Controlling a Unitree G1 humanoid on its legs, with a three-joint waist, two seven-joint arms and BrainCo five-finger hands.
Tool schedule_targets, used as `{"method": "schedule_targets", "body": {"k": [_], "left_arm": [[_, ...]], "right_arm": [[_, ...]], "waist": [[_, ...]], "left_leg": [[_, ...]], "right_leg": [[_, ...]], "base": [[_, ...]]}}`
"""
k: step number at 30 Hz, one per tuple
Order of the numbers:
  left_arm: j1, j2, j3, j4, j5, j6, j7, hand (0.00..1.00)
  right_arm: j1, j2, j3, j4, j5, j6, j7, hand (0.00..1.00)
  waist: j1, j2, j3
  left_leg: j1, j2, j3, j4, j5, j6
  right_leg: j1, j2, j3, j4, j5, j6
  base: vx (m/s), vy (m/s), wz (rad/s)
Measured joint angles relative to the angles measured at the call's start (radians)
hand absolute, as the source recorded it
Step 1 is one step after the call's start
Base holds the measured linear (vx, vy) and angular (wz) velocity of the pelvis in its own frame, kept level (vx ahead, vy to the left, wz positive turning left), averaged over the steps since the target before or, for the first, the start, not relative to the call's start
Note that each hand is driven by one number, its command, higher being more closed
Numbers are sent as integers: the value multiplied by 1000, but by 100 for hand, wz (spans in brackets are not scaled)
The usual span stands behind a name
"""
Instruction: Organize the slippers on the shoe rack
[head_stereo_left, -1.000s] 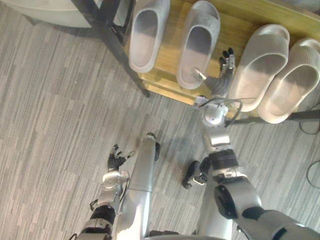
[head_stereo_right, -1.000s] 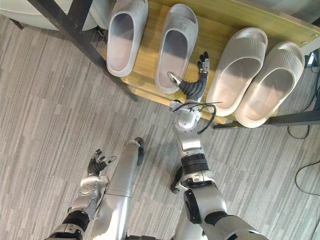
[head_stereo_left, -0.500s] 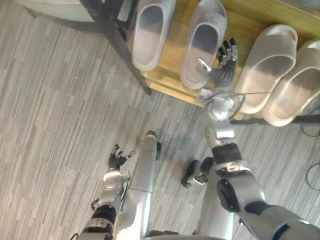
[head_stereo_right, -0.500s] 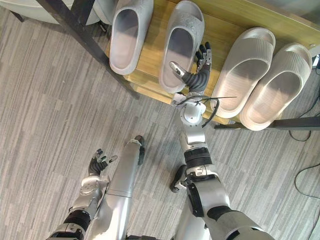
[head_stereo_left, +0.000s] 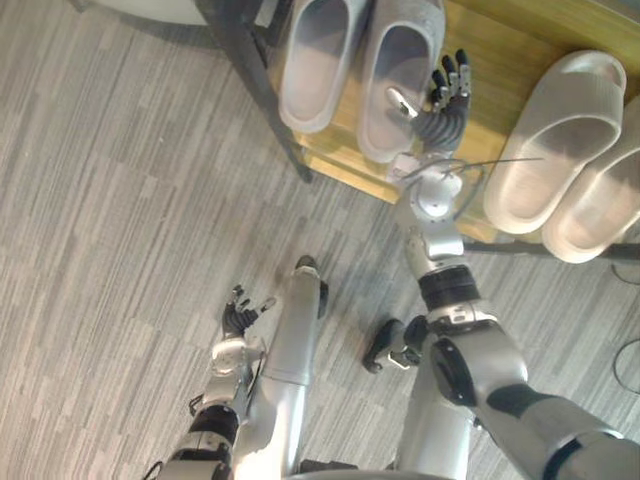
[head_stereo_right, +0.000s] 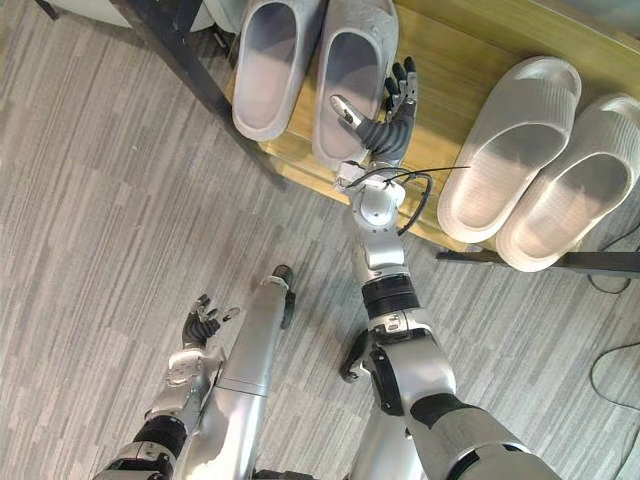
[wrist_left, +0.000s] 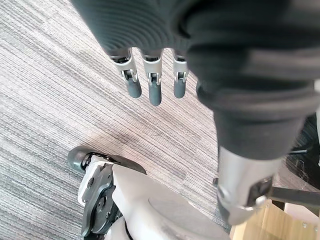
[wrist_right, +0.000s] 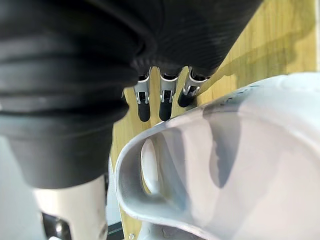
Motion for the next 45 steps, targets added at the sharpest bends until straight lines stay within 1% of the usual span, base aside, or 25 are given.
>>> {"method": "schedule_targets", "body": {"k": [7, 10, 13, 14, 15, 18, 23, 24, 28, 31, 35, 39, 45], "left_arm": [[-9, -5, 0, 10, -1, 0, 0, 0], [-12, -7, -1, 15, -2, 0, 0, 0], [-17, -27, 0, 17, -3, 1, 3, 0], [-18, -29, 0, 17, -3, 1, 4, 0], [-19, -35, 0, 17, -3, 1, 8, 0], [-21, -45, 0, 17, -3, 1, 25, 0], [-32, -49, 0, 17, -3, 2, 28, 0], [-37, -52, 1, 17, -3, 2, 28, 0], [-41, -56, 5, 17, -3, 2, 31, 0], [-41, -64, 13, 17, -3, 3, 46, 0], [-42, -77, 33, 16, -3, 3, 47, 0], [-39, -78, 49, 17, -3, 3, 46, 0], [-38, -71, 53, 18, -5, 1, 46, 0]], "right_arm": [[-52, 8, -52, 41, 73, 2, -29, 0], [-78, 35, -91, 54, 124, -9, -41, 0], [-109, 59, -123, 69, 187, -33, -57, 0], [-113, 62, -125, 73, 194, -37, -58, 0], [-120, 65, -128, 83, 212, -39, -58, 0], [-129, 77, -130, 102, 257, -39, -57, 0], [-127, 109, -128, 109, 287, -38, -55, 0], [-125, 117, -127, 110, 307, -37, -55, 0], [-118, 119, -119, 110, 306, -35, -55, 0], [-95, 118, -118, 103, 287, -25, -57, 0], [-42, 117, -122, 96, 220, 0, -63, 0], [-33, 113, -161, 79, 143, 26, -67, 0], [-11, 89, -197, 60, 100, 40, -76, 0]], "waist": [[13, 5, -3], [16, 10, -5], [25, 34, -25], [25, 37, -27], [26, 45, -32], [28, 59, -41], [35, 62, -43], [37, 62, -43], [38, 64, -46], [38, 64, -46], [34, 64, -47], [26, 63, -46], [13, 55, -41]], "left_leg": [[-2, 2, -7, -5, 4, -2], [-3, 3, -8, -5, 4, -2], [-20, 5, -9, 0, 5, -2], [-21, 5, -9, 0, 6, -2], [-20, 5, -9, 2, 6, -2], [-17, 9, -8, 2, 6, -3], [-5, 17, -8, -6, 11, -10], [1, 19, -7, -9, 12, -13], [4, 22, -8, -13, 14, -16], [16, 23, -9, -15, 15, -15], [39, 25, -6, -26, 14, -14], [39, 32, -5, -27, 14, -14], [49, 36, 0, -26, 15, -13]], "right_leg": [[-1, 4, -7, -3, 1, -1], [-2, 5, -7, -4, 1, -2], [-17, 7, -8, -4, 5, -9], [-18, 7, -8, -3, 6, -11], [-17, 7, -7, -2, 6, -11], [-17, 9, -6, -1, 6, -12], [-15, 19, -3, -2, 8, -15], [-12, 20, -2, -2, 8, -16], [-10, 23, -3, -5, 10, -19], [5, 24, -5, -12, 10, -19], [30, 24, -6, -30, 11, -20], [31, 29, -7, -36, 18, -23], [36, 31, -2, -37, 20, -22]], "base": [[-1, -2, 0], [0, 0, 0], [-1, 5, -1], [-3, 13, -4], [0, 0, 0], [-5, -4, -3], [-8, -24, -4], [-6, -32, -3], [-2, -8, -1], [0, 0, 0], [0, 0, 0], [-1, 4, -5], [-8, -1, -2]]}}
